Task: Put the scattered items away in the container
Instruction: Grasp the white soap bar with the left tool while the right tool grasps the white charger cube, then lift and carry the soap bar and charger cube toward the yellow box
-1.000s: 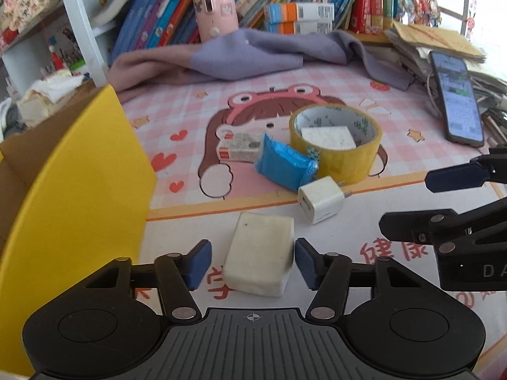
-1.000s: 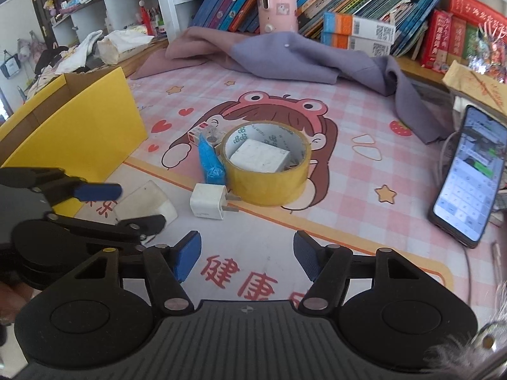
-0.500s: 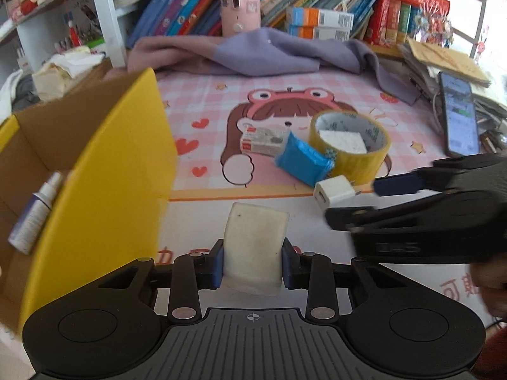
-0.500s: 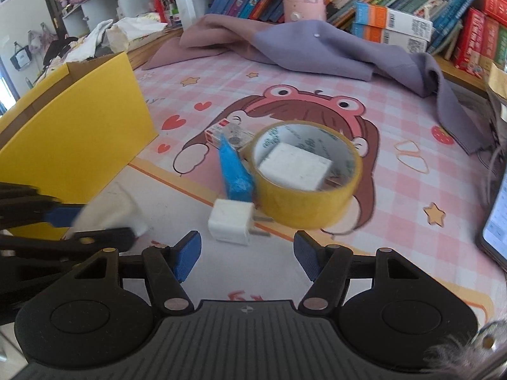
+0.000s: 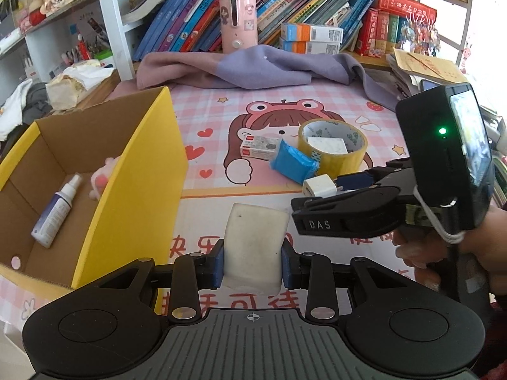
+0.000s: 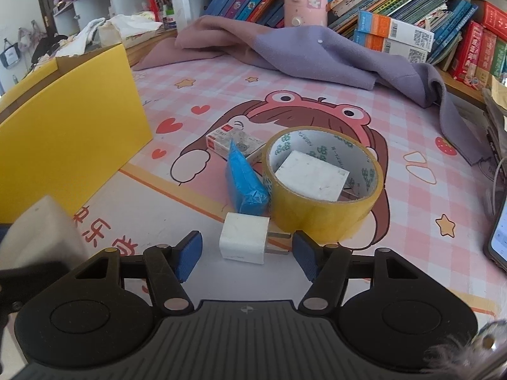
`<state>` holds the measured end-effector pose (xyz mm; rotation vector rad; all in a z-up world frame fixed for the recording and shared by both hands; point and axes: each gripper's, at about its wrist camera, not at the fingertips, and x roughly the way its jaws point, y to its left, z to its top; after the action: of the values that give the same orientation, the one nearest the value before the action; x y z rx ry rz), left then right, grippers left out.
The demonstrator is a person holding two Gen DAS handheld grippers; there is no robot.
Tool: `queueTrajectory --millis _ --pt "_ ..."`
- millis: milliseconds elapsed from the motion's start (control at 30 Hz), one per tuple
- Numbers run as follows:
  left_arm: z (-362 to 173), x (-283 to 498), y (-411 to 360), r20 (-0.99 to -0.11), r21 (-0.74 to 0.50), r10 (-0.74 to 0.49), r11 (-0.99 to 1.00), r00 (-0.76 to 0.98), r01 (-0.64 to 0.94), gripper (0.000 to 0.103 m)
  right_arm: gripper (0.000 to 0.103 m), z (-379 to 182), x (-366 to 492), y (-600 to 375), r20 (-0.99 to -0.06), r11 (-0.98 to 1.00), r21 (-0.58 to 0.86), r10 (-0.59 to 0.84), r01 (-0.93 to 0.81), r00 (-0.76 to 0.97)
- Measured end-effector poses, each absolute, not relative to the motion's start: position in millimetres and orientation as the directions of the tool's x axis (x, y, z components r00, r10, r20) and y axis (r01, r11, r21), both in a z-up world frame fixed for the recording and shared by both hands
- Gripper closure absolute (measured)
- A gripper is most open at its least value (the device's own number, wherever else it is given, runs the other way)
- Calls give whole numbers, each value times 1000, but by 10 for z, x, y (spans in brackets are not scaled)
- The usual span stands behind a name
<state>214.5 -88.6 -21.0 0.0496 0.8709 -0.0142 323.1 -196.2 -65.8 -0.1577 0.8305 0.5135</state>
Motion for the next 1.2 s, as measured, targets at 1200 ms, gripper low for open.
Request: queueTrajectory --millis 1200 --pt "34 1224 -455 -689 -84 -214 973 693 217 74 60 168 1756 -2145 -666 896 0 331 -444 668"
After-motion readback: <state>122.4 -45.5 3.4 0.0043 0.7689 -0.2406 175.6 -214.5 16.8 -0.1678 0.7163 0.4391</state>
